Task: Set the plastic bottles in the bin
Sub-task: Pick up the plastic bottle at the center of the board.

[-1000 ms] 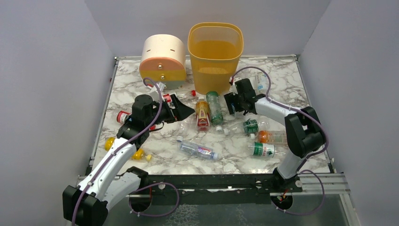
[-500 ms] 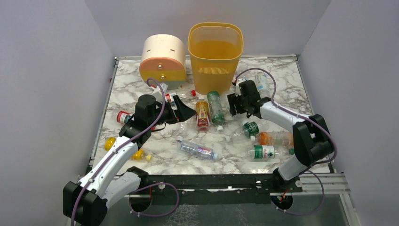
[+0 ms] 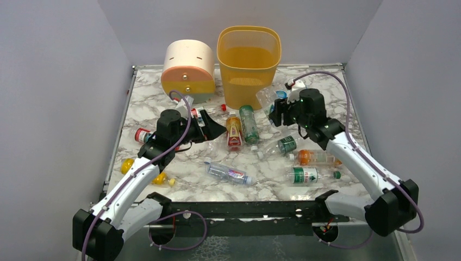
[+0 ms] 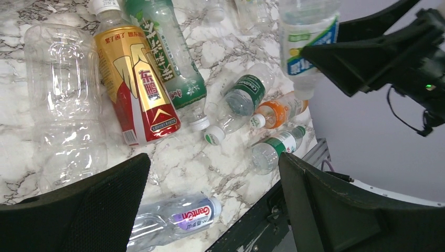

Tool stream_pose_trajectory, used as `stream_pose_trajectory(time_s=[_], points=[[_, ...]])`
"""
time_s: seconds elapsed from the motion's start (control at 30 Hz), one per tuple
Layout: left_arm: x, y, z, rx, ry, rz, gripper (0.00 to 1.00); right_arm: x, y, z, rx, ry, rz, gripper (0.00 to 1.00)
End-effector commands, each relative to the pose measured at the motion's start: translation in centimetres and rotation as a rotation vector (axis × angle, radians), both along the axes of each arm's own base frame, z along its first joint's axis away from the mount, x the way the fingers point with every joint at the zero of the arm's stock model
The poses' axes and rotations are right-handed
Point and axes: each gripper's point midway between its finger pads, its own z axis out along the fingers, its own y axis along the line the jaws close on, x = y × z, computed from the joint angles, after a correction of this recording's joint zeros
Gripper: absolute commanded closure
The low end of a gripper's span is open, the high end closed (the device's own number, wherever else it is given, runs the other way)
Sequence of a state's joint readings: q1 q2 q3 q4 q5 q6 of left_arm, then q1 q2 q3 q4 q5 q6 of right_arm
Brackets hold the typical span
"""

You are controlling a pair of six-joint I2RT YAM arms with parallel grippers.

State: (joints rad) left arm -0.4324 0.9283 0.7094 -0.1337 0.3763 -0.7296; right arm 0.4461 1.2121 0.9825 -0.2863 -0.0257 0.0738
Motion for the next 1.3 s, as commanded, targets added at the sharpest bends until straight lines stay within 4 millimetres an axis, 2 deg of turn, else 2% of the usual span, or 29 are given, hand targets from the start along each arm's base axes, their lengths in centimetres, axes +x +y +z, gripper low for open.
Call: stream_pose_trajectory(time_s=[0.0,0.2,0.3,0.53,0.63,0.97,1.13,1.27], points=[[0.5,0.1,0.5,0.015,-0.031,0.014,0.01,-2.0,1.3,5.0,0.102,-0.061,0.081,0.44],[0.4,0.3,0.7,0.016,-0.039,0.018,0.01,-2.8,2.0,13.0,0.206,-0.191,0.124,0.43],[0.3,0.4,0.6,0.02,-0.039,0.02,0.01,-2.2,2.3,16.6,0.245,-0.255,0.124,0.43],[0.0,0.7,0.9,0.026,-0.046,0.029,0.01,2.0,3.8,23.2,0.306,-0.39,0.096,0.43],[-0.2,1.0,1.3,0.03,-0.055,0.034,0.01,3.8,4.8,25.4,0.348,-0.442,0.097,0.43],[-1.2,1.6,2.6,0.021,-0.08,0.046,0.01,9.9,6.8,29.4,0.399,-0.603,0.061,0.4],[-1.6,1.9,3.4,0.017,-0.095,0.052,0.01,13.0,7.8,30.0,0.415,-0.656,0.045,0.37],[-1.7,2.0,3.8,0.013,-0.104,0.054,0.01,15.6,9.1,29.4,0.412,-0.656,0.052,0.37]])
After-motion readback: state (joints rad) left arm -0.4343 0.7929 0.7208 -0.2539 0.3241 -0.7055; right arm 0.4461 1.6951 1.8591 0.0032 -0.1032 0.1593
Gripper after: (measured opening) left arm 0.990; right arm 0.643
